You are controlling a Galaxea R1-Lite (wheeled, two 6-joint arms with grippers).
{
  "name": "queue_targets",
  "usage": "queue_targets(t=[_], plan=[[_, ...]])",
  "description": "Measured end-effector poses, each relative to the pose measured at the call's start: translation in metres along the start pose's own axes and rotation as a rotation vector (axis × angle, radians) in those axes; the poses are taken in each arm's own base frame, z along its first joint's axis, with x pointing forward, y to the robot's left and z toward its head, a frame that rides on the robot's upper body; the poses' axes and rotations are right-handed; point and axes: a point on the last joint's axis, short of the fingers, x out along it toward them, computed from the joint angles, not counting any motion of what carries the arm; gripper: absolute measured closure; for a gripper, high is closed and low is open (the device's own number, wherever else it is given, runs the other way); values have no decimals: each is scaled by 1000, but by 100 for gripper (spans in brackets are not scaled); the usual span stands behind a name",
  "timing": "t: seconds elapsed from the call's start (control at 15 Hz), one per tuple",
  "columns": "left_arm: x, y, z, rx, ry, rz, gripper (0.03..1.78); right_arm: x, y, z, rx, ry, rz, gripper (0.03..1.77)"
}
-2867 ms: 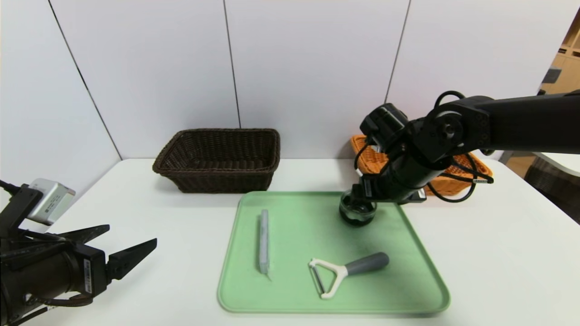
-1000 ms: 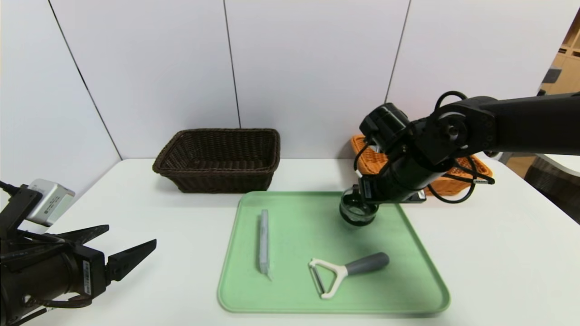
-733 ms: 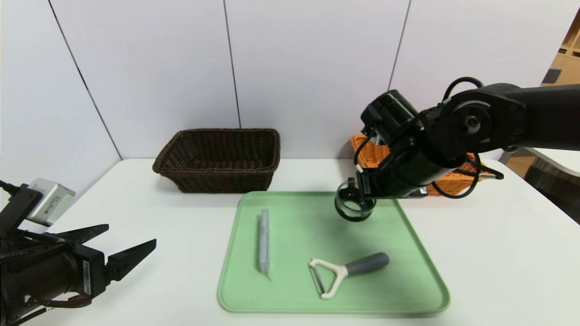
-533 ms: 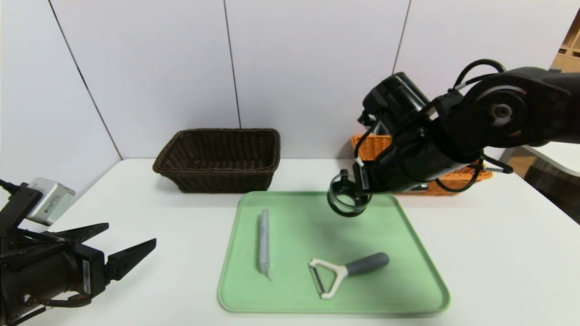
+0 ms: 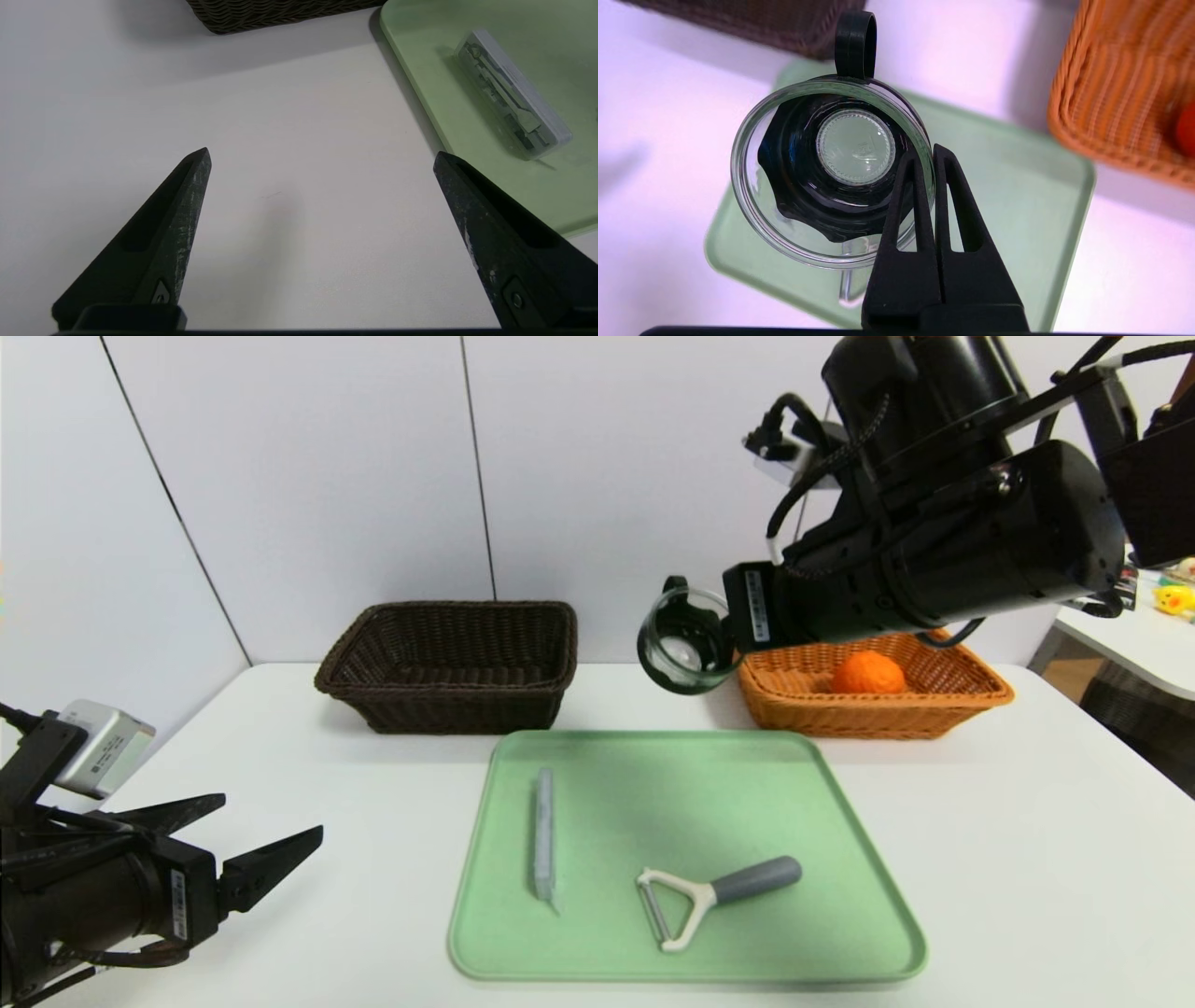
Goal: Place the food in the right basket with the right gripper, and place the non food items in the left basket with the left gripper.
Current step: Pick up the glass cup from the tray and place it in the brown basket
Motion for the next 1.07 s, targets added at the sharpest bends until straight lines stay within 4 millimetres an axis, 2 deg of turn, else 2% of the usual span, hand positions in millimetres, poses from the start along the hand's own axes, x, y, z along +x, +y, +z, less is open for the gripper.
queue_targets(t=[0.27,0.47,0.8,1.07], plan=[[0,0,1,0,-3,0,12,-3,4,18,-49,-113,22,174],[0,0,1,0,-1,0,12,3,8,32,-56,-162,31,174],[0,0,1,0,-1,2,12,37,19,42,-143,-267,44,174],[0,0,0,0,1,2,12,68,35,39,-177,-316,68,174]])
